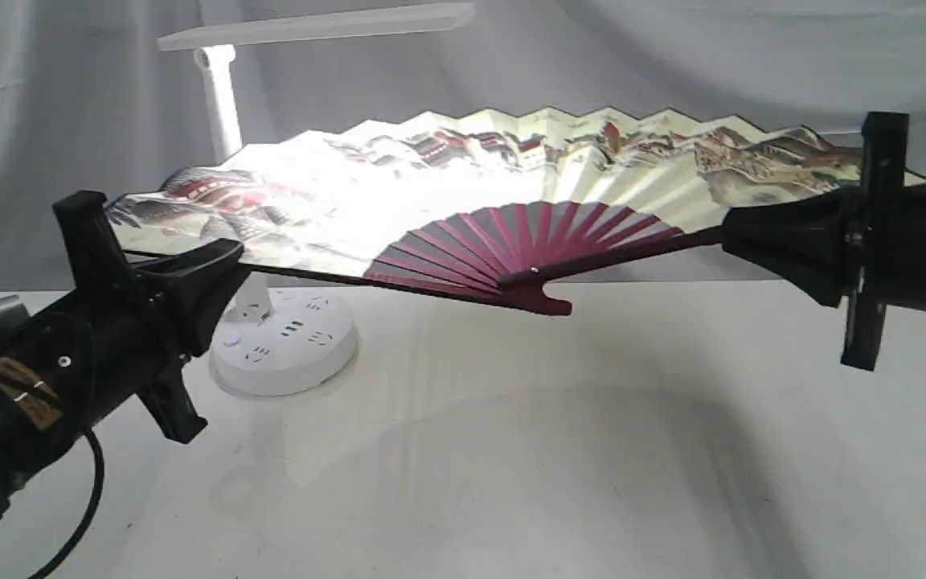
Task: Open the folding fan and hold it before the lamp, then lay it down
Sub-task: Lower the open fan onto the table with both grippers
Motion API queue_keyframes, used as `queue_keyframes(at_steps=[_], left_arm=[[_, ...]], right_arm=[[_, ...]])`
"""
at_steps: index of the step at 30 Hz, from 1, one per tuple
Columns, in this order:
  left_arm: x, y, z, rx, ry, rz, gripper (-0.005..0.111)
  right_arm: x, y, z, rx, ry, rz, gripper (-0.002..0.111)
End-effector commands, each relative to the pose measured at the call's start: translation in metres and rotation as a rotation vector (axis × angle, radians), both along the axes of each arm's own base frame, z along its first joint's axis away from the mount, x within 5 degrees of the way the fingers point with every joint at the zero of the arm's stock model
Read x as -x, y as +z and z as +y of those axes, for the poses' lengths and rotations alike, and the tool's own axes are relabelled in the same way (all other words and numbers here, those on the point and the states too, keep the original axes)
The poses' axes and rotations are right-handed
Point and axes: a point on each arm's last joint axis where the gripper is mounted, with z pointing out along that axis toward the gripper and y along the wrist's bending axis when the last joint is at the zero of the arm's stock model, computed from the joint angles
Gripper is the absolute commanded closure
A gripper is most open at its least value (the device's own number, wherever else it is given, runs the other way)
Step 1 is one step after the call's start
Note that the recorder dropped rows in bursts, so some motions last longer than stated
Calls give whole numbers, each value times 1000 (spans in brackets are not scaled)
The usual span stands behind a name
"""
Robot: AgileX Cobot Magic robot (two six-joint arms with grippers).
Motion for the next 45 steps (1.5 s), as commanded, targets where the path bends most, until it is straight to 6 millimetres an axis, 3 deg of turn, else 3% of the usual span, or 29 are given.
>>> queue_keyframes(at_steps=[1, 11, 19, 32, 40, 43, 45], left_arm=[[-2, 4, 1, 118, 102, -13, 107], [-2, -50, -37, 97, 80, 132, 107], [-21, -77, -73, 121, 11, 94, 107], [-51, -130, -89, 48, 3, 218, 107], [-52, -139, -91, 10, -8, 226, 104], [-52, -139, -91, 7, -16, 224, 96], [-52, -138, -91, 10, -17, 219, 89]], right_arm=[[13, -23, -27, 115, -99, 63, 108], [51, -54, -68, 129, -221, 138, 108], [57, -84, -86, 104, -252, 208, 108], [50, -143, -96, 31, -342, 292, 108], [52, -165, -97, 60, -346, 348, 108], [52, -164, -96, 51, -335, 332, 99], [51, -163, -95, 38, -326, 319, 87]])
